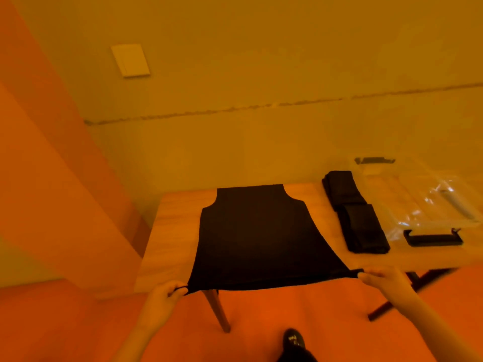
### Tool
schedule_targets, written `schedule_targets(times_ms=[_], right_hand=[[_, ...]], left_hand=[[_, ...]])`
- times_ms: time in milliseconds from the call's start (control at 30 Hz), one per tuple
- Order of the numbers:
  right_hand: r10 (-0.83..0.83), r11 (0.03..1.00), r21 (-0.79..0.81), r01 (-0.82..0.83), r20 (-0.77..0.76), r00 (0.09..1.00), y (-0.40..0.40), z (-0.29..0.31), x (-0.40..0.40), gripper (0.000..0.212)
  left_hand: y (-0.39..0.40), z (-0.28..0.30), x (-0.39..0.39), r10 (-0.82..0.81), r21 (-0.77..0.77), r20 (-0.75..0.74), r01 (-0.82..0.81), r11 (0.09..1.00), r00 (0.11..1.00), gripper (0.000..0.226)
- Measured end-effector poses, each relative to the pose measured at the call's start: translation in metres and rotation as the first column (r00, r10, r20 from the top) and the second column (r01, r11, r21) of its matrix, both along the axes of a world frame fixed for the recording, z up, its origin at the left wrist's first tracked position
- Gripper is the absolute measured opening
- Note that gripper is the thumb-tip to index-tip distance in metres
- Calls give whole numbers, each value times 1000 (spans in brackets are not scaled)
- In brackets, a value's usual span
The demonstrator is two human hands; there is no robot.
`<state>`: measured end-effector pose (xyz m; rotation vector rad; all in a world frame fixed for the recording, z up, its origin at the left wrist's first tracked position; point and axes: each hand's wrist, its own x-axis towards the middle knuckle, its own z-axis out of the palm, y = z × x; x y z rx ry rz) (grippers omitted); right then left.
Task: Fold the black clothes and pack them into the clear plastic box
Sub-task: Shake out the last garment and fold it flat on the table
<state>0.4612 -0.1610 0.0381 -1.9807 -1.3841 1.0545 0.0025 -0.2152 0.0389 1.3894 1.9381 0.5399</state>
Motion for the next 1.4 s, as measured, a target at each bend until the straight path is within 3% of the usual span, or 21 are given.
schedule_targets(times_ms=[133, 333, 600, 1000, 1200, 1400], right_hand=[[-11, 1000, -24, 11, -12, 1000, -32, 2, 1, 30], [-45, 998, -44, 44, -30, 999, -63, 13, -1, 12], [7, 1000, 3, -7, -27, 1000, -61, 24, -4, 19], [-34, 999, 12, 34, -40, 999, -68, 19, -5, 19], [-35, 999, 3, 35, -62, 998, -90, 14, 0, 19], [-55, 998, 34, 57, -61, 997, -62, 15, -8, 15]], left_hand=[[-25, -7, -4, -24, -41, 13, 24, 999, 1000, 19], [-48, -6, -7, -44, -75, 14, 45, 996, 999, 21], [-46, 9, -8, -127, -70, 23, 128, 989, 992, 19], [-59, -2, -19, -119, -72, 75, 124, 990, 990, 21], [-78, -15, -20, -95, -161, 118, 114, 980, 988, 25], [-42, 1, -16, -75, -54, 119, 82, 995, 990, 23]])
